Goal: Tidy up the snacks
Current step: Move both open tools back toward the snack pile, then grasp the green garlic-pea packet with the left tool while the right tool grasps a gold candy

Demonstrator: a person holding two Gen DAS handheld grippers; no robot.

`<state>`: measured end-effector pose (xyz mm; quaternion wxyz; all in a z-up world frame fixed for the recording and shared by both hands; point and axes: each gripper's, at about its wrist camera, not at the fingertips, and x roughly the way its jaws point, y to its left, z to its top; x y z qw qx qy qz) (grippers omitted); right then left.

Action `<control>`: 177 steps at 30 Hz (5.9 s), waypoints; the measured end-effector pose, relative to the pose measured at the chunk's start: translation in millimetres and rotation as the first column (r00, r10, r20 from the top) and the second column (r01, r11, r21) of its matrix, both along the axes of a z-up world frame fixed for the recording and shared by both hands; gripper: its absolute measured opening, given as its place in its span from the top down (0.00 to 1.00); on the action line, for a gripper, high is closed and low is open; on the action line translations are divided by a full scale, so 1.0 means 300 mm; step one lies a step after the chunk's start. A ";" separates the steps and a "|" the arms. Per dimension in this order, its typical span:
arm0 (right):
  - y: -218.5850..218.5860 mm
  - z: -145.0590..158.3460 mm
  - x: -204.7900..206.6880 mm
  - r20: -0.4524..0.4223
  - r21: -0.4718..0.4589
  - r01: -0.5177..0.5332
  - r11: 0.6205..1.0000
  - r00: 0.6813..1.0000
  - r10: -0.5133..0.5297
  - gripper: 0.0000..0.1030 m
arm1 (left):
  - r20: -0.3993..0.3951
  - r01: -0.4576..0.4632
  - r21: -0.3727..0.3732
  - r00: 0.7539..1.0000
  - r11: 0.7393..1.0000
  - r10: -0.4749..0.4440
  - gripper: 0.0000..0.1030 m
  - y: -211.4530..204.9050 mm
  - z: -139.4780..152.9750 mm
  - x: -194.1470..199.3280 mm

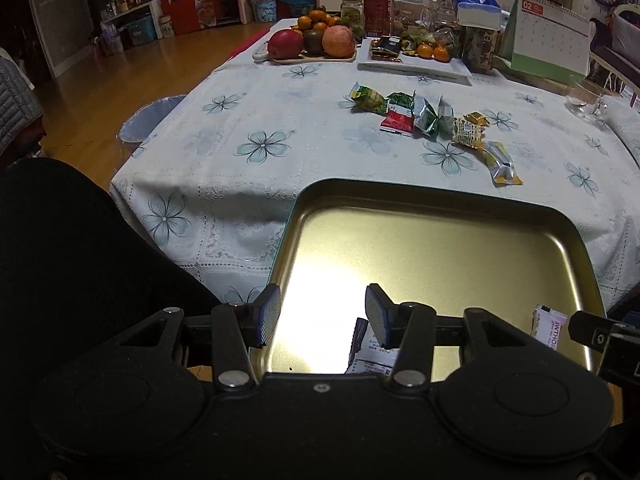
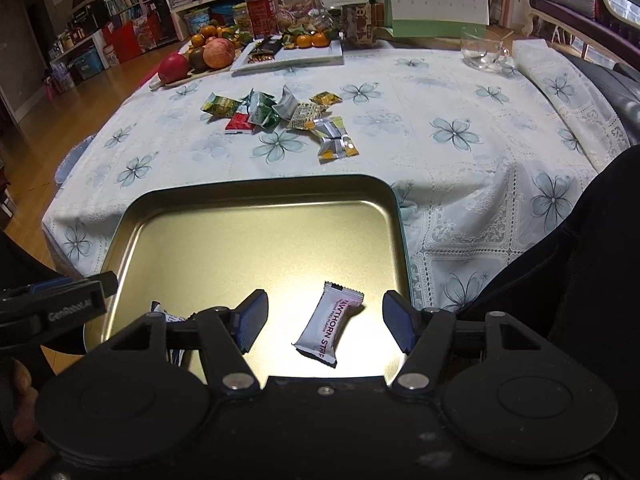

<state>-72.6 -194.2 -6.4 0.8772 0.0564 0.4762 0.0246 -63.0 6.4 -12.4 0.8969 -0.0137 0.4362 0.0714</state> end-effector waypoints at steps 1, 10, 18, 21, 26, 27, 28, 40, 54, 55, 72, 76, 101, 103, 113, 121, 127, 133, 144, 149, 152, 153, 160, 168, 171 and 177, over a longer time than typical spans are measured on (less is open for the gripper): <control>-0.002 -0.004 0.007 -0.014 0.004 0.002 1.000 1.000 -0.002 0.36 | -0.004 -0.005 -0.008 1.000 1.000 0.005 0.46 0.005 0.001 0.002; -0.002 -0.009 0.064 -0.083 -0.011 0.003 1.000 0.997 -0.004 0.36 | -0.030 -0.082 -0.005 0.996 0.997 0.082 0.46 0.041 0.033 0.029; 0.034 0.074 0.155 -0.026 -0.050 -0.059 0.997 0.998 0.058 0.36 | -0.112 -0.068 -0.099 0.992 0.993 0.057 0.47 0.053 0.072 0.138; 0.042 0.099 0.215 -0.036 -0.032 -0.089 0.996 0.995 0.088 0.36 | -0.139 -0.041 -0.125 0.990 0.991 0.023 0.47 0.047 0.080 0.190; 0.048 0.130 0.328 -0.048 -0.030 -0.099 0.995 0.994 0.098 0.36 | -0.137 -0.008 -0.090 0.991 0.996 -0.005 0.47 0.038 0.108 0.278; 0.046 0.135 0.354 -0.049 -0.032 -0.093 0.995 0.995 0.092 0.36 | -0.134 -0.006 -0.083 0.991 0.997 -0.005 0.47 0.040 0.114 0.297; 0.044 0.139 0.379 -0.050 -0.036 -0.086 0.996 0.995 0.084 0.36 | -0.133 -0.006 -0.078 0.991 0.997 -0.004 0.47 0.046 0.121 0.324; 0.015 0.069 0.714 -0.169 -0.016 -0.050 0.999 0.984 0.046 0.36 | -0.168 0.005 -0.062 0.986 0.998 -0.016 0.47 0.094 0.117 0.642; -0.048 -0.027 1.119 -0.303 0.027 0.050 0.998 0.952 -0.040 0.36 | -0.224 0.059 -0.062 0.972 0.996 -0.072 0.47 0.065 0.072 1.017; -0.049 -0.032 1.137 -0.312 0.033 0.055 0.998 0.949 -0.042 0.36 | -0.224 0.060 -0.064 0.972 0.996 -0.073 0.47 0.066 0.069 1.045; -0.123 -0.131 1.217 -0.449 0.135 0.169 0.976 0.889 -0.091 0.35 | -0.336 0.054 -0.103 0.938 0.993 -0.086 0.49 -0.012 -0.096 1.316; -0.158 -0.143 1.219 -0.482 0.147 0.222 0.964 0.867 -0.126 0.35 | -0.350 0.064 -0.081 0.932 0.995 -0.089 0.49 -0.035 -0.125 1.348; -0.148 -0.136 1.222 -0.488 0.173 0.219 0.960 0.866 -0.109 0.35 | -0.524 -0.146 -0.207 0.852 0.967 0.017 0.53 0.118 -0.155 1.292; -0.147 -0.138 1.227 -0.485 0.169 0.223 0.960 0.867 -0.116 0.35 | -0.517 -0.191 -0.288 0.856 0.938 0.015 0.53 0.147 -0.141 1.299; -0.111 -0.126 1.238 -0.418 0.123 0.188 0.974 0.900 -0.121 0.35 | -0.536 -0.334 -0.268 0.831 0.904 0.149 0.53 0.195 -0.175 1.356; -0.141 -0.134 1.280 -0.396 0.100 0.224 0.969 0.903 -0.168 0.35 | -0.564 -0.204 -0.193 0.824 0.960 0.062 0.49 0.159 -0.197 1.321; -0.188 -0.203 1.347 -0.453 0.112 0.337 0.935 0.855 -0.254 0.38 | -0.586 -0.089 -0.145 0.810 0.985 -0.013 0.51 0.112 -0.204 1.295; -0.147 -0.253 1.402 -0.470 0.159 0.421 0.893 0.828 -0.306 0.39 | -0.585 -0.057 -0.164 0.809 0.985 -0.051 0.51 0.101 -0.220 1.254; -0.026 -0.323 1.477 -0.450 0.065 0.405 0.912 0.828 -0.335 0.68 | -0.530 -0.121 -0.268 0.847 0.956 -0.041 0.52 0.222 -0.147 1.245; -0.007 -0.310 1.464 -0.435 0.049 0.356 0.933 0.849 -0.301 0.72 | -0.531 -0.170 -0.302 0.847 0.938 -0.017 0.52 0.233 -0.153 1.243; -0.013 -0.280 1.450 -0.422 0.066 0.346 0.936 0.860 -0.288 0.72 | -0.533 -0.205 -0.331 0.846 0.921 -0.003 0.52 0.237 -0.161 1.247; -0.015 -0.266 1.445 -0.413 0.071 0.341 0.937 0.866 -0.284 0.72 | -0.533 -0.220 -0.341 0.846 0.914 0.005 0.52 0.240 -0.163 1.249; -0.019 -0.195 1.404 -0.380 0.099 0.295 0.950 0.894 -0.238 0.72 | -0.536 -0.298 -0.360 0.841 0.884 0.065 0.52 0.220 -0.186 1.283; 0.025 -0.167 1.364 -0.358 0.080 0.210 0.974 0.918 -0.169 0.72 | -0.554 -0.315 -0.279 0.824 0.907 0.116 0.52 0.169 -0.241 1.311; 0.041 -0.157 1.351 -0.344 0.070 0.177 0.982 0.928 -0.143 0.72 | -0.551 -0.313 -0.267 0.825 0.911 0.122 0.53 0.162 -0.250 1.314; 0.060 -0.133 1.323 -0.322 0.080 0.125 0.989 0.942 -0.093 0.72 | -0.515 -0.255 -0.232 0.851 0.939 0.104 0.67 0.133 -0.220 1.291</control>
